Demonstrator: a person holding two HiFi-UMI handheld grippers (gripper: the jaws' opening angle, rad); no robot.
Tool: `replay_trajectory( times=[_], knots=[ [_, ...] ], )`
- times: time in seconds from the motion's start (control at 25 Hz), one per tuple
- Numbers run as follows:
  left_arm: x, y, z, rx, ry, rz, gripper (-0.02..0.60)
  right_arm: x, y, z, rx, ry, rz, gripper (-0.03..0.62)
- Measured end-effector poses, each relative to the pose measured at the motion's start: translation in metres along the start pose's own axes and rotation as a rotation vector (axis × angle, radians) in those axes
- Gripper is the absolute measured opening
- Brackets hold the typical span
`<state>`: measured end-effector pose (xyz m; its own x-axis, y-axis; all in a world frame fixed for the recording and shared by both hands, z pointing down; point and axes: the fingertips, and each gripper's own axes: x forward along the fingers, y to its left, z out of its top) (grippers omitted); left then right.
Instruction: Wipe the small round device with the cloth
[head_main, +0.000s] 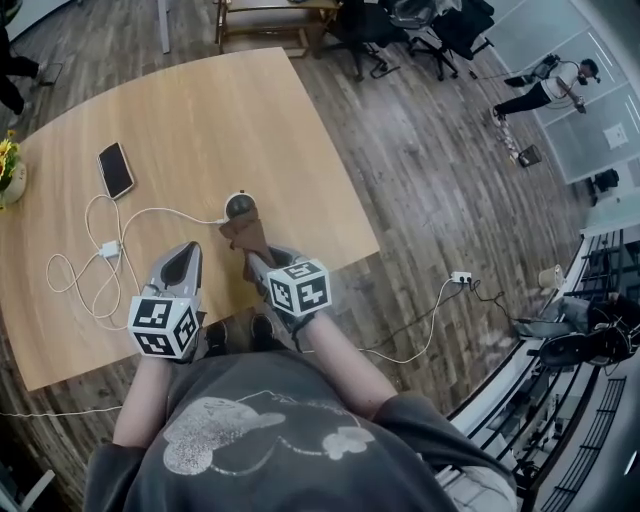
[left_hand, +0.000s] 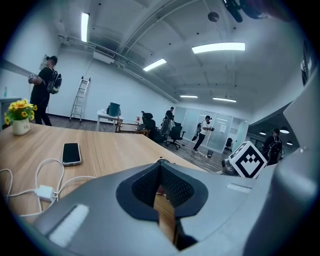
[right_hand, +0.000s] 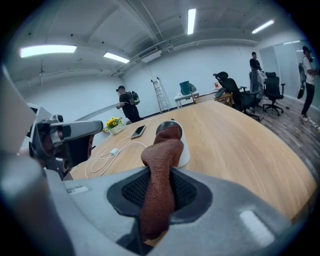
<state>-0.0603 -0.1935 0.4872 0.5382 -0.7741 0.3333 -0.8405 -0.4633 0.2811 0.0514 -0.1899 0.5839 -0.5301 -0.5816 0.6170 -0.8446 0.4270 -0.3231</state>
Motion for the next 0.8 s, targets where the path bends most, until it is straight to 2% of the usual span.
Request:
replay_trajectory(
  times=[0.44,0.64,0.8],
  knots=[
    [-0.006,0.000,-0.022,-0.015,0.045,0.015,0.018,0.021,-0.016,-0.037,0.097,0.131,-0.040,0.080],
    [-0.005,0.000,-0.027,-0.025,0.053,0.026,0.020,0.010,-0.019,-0.034,0.120,0.121,-0.033,0.080],
    [-0.002,0.002,-0.016,-0.012,0.027,0.032,0.018,-0.012,-0.019,-0.007,0.096,0.046,-0.022,0.080]
  ],
)
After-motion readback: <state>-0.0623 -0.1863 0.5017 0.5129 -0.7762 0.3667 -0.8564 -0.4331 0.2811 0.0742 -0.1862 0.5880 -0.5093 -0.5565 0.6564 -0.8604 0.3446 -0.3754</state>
